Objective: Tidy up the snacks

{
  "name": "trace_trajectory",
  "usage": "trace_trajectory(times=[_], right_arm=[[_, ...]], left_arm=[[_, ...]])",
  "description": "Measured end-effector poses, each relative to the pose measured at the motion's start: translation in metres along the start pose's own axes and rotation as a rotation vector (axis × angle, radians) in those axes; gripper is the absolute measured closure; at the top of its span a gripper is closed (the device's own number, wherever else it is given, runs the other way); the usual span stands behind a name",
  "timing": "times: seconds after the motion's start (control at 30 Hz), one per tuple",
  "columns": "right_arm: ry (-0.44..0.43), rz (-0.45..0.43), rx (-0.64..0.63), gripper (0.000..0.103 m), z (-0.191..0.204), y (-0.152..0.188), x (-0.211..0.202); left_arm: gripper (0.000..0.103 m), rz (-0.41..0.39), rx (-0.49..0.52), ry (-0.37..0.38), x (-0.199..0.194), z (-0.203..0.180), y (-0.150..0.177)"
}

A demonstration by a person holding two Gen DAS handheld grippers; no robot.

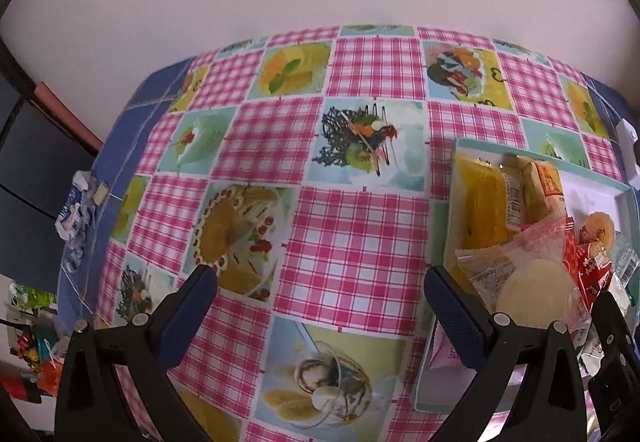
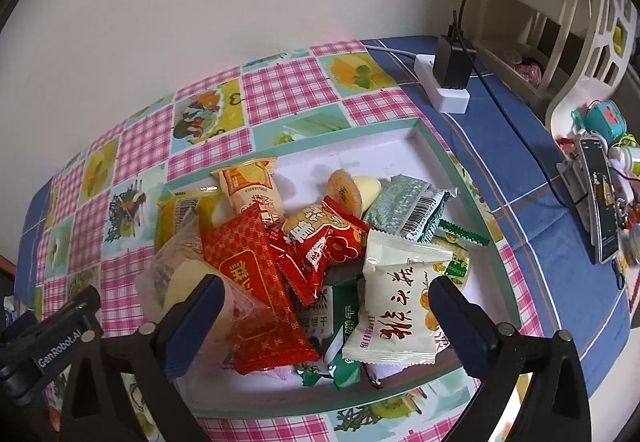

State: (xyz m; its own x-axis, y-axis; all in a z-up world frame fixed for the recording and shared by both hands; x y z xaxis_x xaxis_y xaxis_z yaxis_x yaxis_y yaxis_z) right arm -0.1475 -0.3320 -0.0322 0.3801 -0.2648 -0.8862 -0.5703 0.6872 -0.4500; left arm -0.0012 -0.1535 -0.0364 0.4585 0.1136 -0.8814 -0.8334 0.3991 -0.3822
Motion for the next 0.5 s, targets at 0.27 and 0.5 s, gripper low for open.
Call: trace_trajectory(times=[0.27, 0.5], right_arm=[[0.005, -0.012, -0.021, 0.000, 0.006, -0.001, -0.001], [0.004, -0.020, -0.038, 0.000, 0.014, 0.005, -0.006]], left_arm=[[0.000, 0.034, -0.012, 0.017, 0.012, 0.001, 0.004], [0.000, -0.005, -0.007, 0.024, 0.010, 0.004, 0.008]])
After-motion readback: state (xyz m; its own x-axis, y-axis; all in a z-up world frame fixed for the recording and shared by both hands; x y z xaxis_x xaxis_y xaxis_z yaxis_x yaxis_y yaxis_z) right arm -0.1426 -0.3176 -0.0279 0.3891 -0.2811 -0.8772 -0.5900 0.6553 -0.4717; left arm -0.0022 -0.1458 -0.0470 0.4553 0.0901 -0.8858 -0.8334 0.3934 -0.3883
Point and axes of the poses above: each gripper's, at about its wrist camera, not at the fingertips, and x roughly the way its jaws point, z to its left, y to its underside, the point moved 6 cm from there along x, roughly the way its jaws point, and after that the axes turned 2 degrees about -y, right-handed, at the moved point
